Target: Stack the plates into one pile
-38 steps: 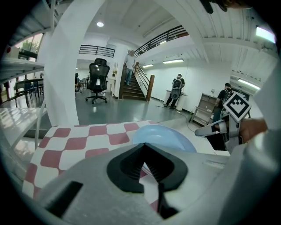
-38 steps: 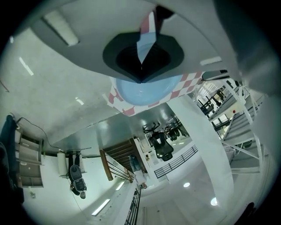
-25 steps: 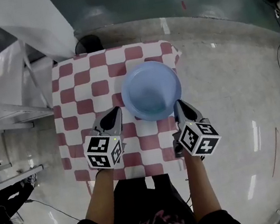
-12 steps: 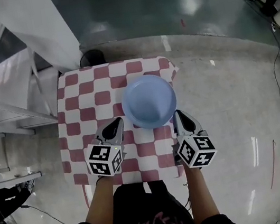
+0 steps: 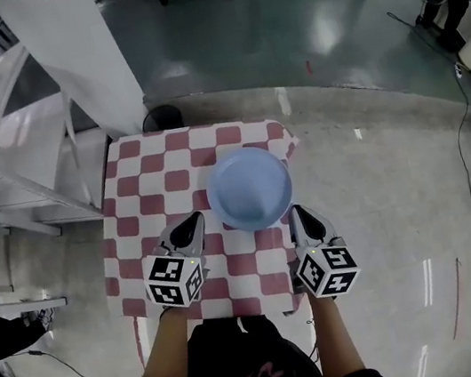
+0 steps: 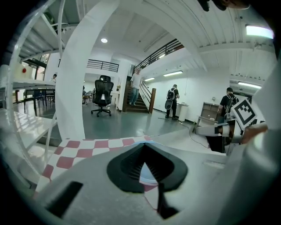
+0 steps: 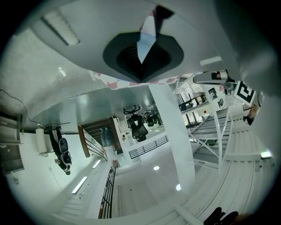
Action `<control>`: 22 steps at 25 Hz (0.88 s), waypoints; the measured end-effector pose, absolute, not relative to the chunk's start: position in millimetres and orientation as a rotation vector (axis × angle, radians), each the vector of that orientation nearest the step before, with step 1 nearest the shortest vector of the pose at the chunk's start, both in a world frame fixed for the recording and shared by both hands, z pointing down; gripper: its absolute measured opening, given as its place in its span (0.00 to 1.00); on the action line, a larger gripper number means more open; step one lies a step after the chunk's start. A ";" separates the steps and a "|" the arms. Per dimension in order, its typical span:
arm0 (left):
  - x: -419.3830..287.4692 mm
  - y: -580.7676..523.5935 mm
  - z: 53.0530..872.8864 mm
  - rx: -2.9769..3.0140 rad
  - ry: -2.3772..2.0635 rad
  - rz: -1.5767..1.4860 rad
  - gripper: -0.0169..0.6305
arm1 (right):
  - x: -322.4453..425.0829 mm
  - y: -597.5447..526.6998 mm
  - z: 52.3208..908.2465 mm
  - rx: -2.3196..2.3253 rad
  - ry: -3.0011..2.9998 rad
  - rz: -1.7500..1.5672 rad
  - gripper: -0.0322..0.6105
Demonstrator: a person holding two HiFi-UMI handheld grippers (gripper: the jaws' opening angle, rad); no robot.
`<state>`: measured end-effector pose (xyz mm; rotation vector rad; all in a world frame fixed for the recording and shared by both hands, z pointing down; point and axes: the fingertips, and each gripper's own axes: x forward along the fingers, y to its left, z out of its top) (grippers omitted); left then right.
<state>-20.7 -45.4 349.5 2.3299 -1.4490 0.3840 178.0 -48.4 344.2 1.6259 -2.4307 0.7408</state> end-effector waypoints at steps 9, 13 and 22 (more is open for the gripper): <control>-18.0 -33.8 330.2 2.326 -1.487 0.352 0.02 | 180.7 -38.2 321.9 1.596 -2.478 0.691 0.07; -18.2 -31.4 316.7 2.342 -1.504 0.330 0.02 | 180.3 -35.6 306.1 1.599 -2.509 0.644 0.07; -21.6 -22.4 276.9 2.424 -1.537 0.258 0.02 | 178.0 -29.5 266.1 1.614 -2.576 0.478 0.06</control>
